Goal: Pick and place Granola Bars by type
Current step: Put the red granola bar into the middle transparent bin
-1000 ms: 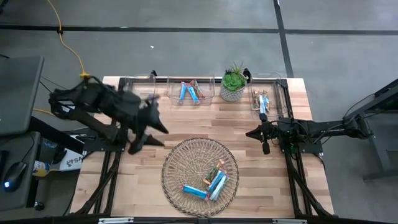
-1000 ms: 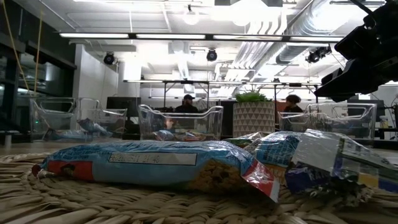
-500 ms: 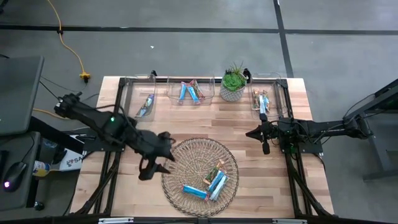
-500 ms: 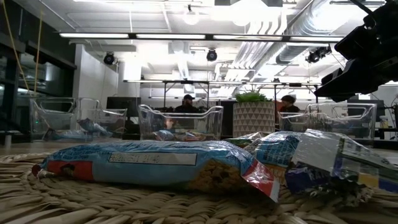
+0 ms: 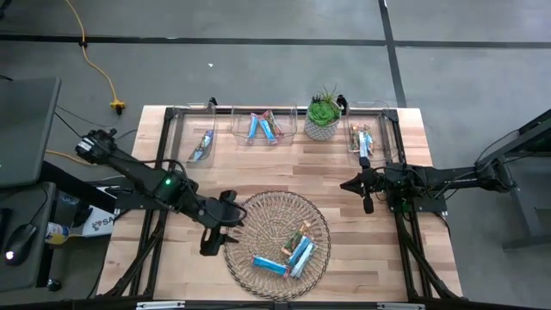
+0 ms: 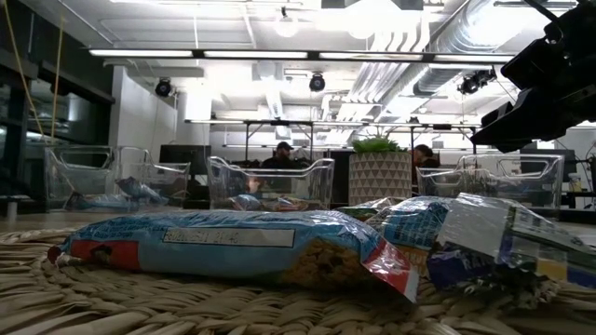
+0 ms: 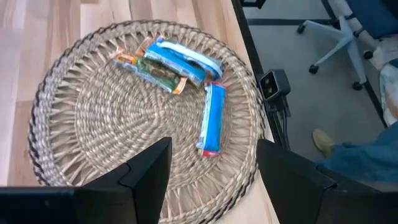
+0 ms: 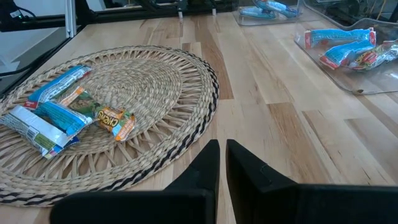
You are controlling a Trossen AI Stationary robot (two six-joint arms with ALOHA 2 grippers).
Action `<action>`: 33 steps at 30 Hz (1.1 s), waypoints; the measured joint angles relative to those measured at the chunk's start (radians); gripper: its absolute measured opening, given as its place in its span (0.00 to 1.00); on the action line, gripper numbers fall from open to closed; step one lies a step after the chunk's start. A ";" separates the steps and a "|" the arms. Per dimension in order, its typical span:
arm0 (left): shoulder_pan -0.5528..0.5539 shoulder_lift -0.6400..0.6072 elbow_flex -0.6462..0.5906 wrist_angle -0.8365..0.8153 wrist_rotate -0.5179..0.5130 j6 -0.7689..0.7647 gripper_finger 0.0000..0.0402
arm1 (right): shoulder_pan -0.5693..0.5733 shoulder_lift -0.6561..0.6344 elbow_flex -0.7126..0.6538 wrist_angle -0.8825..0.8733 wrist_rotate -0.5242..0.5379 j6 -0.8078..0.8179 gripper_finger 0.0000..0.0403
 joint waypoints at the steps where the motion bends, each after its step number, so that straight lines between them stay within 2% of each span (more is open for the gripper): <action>1: 0.000 0.000 -0.011 0.011 0.001 0.000 0.58 | 0.000 0.000 0.000 0.000 0.000 0.000 0.03; 8: 0.002 0.029 -0.061 0.051 -0.001 0.008 0.58 | 0.000 0.000 0.000 0.000 0.000 0.000 0.03; 15: 0.002 0.084 -0.126 0.035 0.012 0.136 0.58 | 0.000 0.005 0.000 0.002 0.000 0.000 0.03; 18: 0.002 0.125 -0.141 0.056 0.021 0.143 0.58 | 0.000 0.013 0.000 0.005 0.000 0.000 0.03; 26: -0.007 0.261 -0.139 0.252 0.033 0.271 0.58 | 0.000 0.019 0.000 0.007 0.000 0.000 0.03; 33: -0.014 0.341 -0.139 0.368 0.062 0.293 0.58 | 0.000 0.027 0.000 0.007 0.000 0.000 0.03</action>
